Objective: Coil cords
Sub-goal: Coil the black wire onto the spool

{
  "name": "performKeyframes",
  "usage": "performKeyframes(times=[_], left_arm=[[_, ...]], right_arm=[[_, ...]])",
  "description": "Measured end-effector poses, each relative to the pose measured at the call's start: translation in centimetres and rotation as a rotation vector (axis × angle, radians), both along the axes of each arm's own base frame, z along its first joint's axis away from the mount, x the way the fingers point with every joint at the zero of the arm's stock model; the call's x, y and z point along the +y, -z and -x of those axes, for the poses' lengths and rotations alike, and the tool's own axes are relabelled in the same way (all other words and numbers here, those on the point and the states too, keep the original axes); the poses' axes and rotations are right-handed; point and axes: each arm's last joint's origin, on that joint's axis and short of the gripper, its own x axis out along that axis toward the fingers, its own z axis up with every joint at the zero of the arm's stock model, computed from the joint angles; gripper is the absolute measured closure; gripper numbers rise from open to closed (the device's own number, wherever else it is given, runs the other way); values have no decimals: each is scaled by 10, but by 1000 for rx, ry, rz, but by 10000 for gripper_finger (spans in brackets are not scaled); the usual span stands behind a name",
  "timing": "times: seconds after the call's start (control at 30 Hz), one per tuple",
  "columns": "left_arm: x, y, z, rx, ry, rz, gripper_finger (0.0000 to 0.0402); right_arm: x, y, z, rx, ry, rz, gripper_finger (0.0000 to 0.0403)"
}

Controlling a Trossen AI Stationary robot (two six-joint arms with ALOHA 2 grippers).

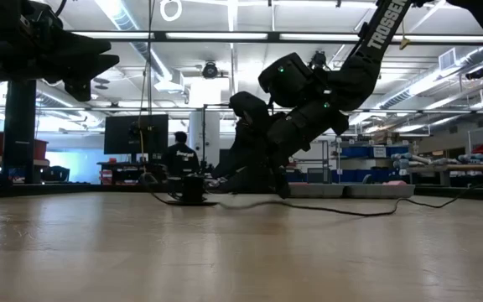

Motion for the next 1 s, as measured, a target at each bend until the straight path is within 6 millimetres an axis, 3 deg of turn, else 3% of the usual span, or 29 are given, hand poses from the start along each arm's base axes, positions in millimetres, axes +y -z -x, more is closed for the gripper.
performKeyframes(times=[0.4,0.7,1.0], left_arm=[[0,0,0,0,0,0,243],[0,0,0,0,0,0,243],[0,0,0,0,0,0,243]], right_arm=[[5,-5,-4,-60,-11,9,269],[27,-2,-5,-23,8,15,271],[19,-5,-6,-49,62,-22,273]])
